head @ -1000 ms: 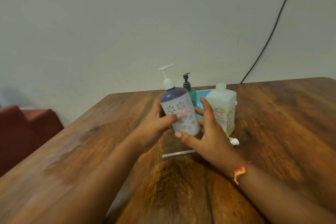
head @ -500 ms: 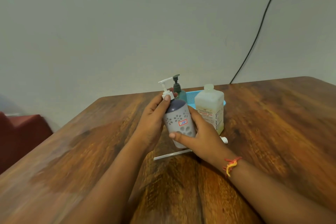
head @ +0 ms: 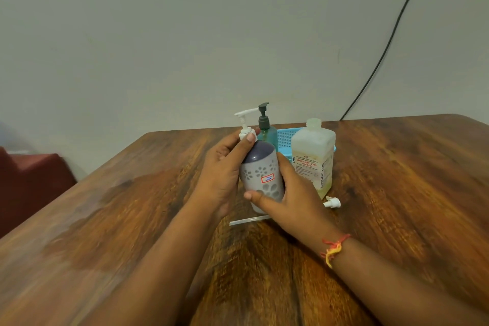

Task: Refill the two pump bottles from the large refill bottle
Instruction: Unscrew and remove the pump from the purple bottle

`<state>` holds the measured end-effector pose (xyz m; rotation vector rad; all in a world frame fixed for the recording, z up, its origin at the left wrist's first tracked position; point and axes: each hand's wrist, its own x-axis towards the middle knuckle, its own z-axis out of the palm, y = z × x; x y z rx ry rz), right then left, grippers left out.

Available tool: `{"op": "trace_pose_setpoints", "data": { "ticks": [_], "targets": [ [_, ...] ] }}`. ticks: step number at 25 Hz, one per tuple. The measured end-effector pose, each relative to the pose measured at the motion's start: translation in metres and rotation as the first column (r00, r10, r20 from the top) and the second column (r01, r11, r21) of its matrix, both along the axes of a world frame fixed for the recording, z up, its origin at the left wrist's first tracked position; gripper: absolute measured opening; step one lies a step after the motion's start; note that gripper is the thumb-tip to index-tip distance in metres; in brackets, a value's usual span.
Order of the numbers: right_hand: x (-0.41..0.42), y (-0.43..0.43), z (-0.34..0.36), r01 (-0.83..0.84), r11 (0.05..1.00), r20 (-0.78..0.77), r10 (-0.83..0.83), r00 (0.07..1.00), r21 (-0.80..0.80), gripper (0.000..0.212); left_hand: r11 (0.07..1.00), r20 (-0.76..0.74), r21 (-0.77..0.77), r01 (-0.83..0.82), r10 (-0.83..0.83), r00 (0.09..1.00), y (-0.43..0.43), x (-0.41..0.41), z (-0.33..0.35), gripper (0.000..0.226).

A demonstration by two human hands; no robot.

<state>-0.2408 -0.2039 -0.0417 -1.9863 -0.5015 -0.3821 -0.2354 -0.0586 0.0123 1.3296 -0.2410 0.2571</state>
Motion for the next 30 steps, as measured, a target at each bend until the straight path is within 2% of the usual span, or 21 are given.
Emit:
{"op": "trace_pose_setpoints", "data": {
  "ticks": [4, 8, 12, 14, 17, 22, 27, 30],
  "targets": [
    [0.003, 0.001, -0.003, 0.064, 0.998, 0.032, -0.063, 0.997, -0.021, 0.088, 0.998, 0.012, 0.035, -0.047, 0.046, 0.999, -0.001, -0.001, 0.000, 0.029],
    [0.000, 0.003, -0.005, 0.089, 0.995, 0.079, -0.085, 0.993, -0.048, 0.085, 0.992, -0.038, -0.086, -0.096, 0.093, 0.995, -0.007, 0.000, 0.000, 0.023],
    [-0.001, 0.002, -0.006, 0.145, 0.974, 0.131, -0.124, 0.984, -0.171, 0.086, 0.980, -0.076, -0.178, -0.090, 0.077, 0.994, -0.009, -0.002, 0.003, 0.035],
    [-0.001, 0.002, -0.006, 0.147, 0.967, 0.129, -0.122, 0.984, -0.206, 0.087, 0.986, -0.069, -0.154, -0.062, 0.052, 0.996, -0.008, -0.004, 0.005, 0.038],
    [-0.003, 0.001, -0.004, 0.135, 0.975, 0.109, -0.117, 0.987, -0.178, 0.087, 0.998, -0.038, -0.059, -0.003, 0.001, 0.999, -0.006, -0.007, 0.006, 0.045],
    [-0.002, -0.003, -0.002, 0.113, 0.992, 0.051, -0.110, 0.993, -0.064, 0.082, 0.994, 0.006, 0.017, -0.104, 0.104, 0.995, 0.001, -0.002, 0.001, 0.036],
    [-0.004, -0.005, -0.001, 0.124, 0.977, 0.115, -0.105, 0.988, -0.171, 0.088, 0.997, -0.004, 0.031, -0.077, 0.077, 0.997, 0.000, -0.002, 0.001, 0.039],
    [-0.002, -0.004, -0.002, 0.115, 0.983, 0.088, -0.103, 0.991, -0.143, 0.085, 0.999, -0.002, 0.038, -0.014, 0.014, 1.000, -0.002, -0.005, 0.002, 0.042]
  ]
}}
